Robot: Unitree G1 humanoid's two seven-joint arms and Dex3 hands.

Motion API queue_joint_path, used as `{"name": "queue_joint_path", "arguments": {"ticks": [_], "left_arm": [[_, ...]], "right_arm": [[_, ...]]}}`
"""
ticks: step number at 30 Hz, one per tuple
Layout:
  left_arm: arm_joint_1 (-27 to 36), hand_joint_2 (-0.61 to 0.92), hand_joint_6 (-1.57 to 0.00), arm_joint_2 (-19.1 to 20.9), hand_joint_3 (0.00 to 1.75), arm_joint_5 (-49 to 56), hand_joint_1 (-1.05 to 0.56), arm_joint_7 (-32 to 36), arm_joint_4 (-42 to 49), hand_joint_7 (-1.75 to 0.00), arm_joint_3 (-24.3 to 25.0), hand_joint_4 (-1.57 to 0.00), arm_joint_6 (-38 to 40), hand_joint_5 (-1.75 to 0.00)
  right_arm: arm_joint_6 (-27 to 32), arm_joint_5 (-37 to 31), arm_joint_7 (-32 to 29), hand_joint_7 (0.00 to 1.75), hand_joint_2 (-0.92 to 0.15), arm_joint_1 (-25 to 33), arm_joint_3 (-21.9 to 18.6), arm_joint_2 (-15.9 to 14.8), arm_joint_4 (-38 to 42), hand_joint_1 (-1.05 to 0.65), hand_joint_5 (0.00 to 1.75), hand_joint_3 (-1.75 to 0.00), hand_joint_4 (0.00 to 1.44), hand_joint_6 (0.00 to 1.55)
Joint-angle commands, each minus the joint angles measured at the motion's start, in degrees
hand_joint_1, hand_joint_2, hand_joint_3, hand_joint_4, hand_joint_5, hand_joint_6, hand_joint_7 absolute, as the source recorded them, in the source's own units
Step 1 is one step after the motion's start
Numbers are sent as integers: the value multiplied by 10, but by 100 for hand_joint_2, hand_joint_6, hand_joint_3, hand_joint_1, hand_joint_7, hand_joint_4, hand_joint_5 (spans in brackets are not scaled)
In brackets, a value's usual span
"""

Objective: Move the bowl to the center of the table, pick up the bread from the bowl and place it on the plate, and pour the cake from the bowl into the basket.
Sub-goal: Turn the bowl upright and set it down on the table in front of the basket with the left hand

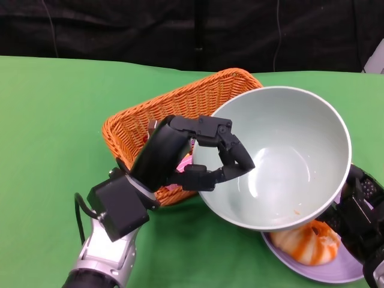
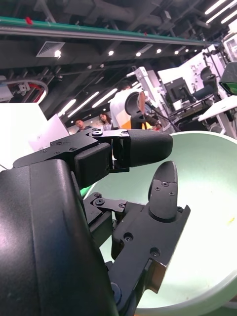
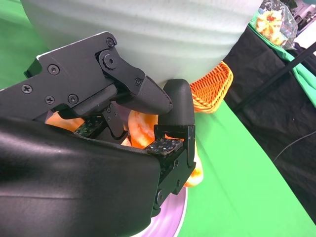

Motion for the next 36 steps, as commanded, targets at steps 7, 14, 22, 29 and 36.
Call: {"name": "queue_joint_path", "arguments": {"ticks": [7, 14, 22, 29, 36], "left_arm": [[-45, 89, -99, 156, 1, 194, -37, -15, -46, -10, -42, -72, -52, -34], [-20, 73, -79, 219, 0, 352, -17, 54, -154, 0, -52, -67, -9, -6], [-20, 73, -79, 231, 0, 352, -17, 74, -161, 0, -69, -69, 4, -3], [-35, 90, -73, 301, 4, 370, -78, 0, -287, 0, -79, -66, 30, -1], [-21, 87, -71, 308, 0, 366, -75, -22, -329, 0, -95, -64, 73, 0]], "right_arm": [[1, 8, -3, 163, -87, -6, -5, -8, -4, -10, 175, -80, 83, 67], [2, 6, -3, 166, -86, -8, -4, -11, -1, -9, 175, -82, 83, 65], [2, 6, -3, 167, -85, -8, -4, -11, -1, -9, 175, -83, 83, 64], [8, 9, -6, 166, -87, -14, -10, -14, 2, -10, 175, -81, 81, 65], [8, 11, -5, 166, -87, -14, -12, -14, 4, -9, 175, -82, 81, 64]]}}
